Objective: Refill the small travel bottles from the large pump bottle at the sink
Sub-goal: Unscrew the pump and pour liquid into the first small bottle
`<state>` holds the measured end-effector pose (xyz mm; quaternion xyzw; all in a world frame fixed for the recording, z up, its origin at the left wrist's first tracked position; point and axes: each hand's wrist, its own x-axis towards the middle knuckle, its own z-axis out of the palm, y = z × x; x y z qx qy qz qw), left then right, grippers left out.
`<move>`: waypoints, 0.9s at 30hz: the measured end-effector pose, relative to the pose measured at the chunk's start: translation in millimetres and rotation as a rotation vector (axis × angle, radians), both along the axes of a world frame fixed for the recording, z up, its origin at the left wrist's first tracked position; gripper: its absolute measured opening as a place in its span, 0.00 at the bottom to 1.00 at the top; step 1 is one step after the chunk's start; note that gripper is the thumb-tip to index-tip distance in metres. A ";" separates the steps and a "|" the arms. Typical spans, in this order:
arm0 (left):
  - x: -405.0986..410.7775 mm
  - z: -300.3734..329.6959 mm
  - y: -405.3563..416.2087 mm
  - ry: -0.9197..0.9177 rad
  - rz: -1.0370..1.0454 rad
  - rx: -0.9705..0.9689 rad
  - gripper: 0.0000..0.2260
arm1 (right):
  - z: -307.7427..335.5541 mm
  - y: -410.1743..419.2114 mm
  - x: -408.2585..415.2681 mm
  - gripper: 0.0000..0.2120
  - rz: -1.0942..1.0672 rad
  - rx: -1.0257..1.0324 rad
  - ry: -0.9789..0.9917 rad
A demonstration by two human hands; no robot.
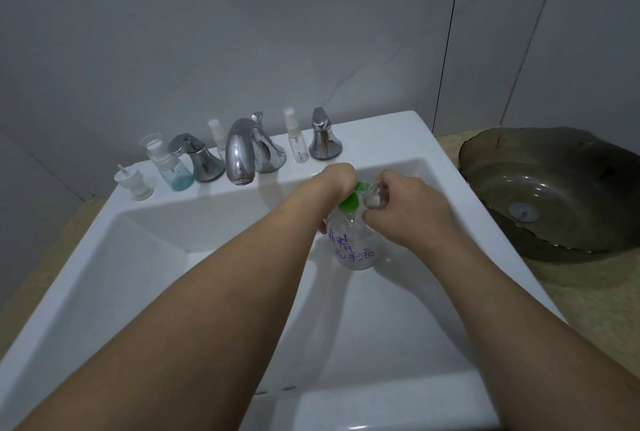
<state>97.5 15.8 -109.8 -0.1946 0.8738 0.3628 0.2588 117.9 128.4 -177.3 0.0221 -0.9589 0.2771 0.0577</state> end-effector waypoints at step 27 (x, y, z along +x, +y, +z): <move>5.4 2.5 -0.3 0.086 -0.057 -0.070 0.17 | 0.6 -0.9 1.5 0.12 -0.009 0.006 0.028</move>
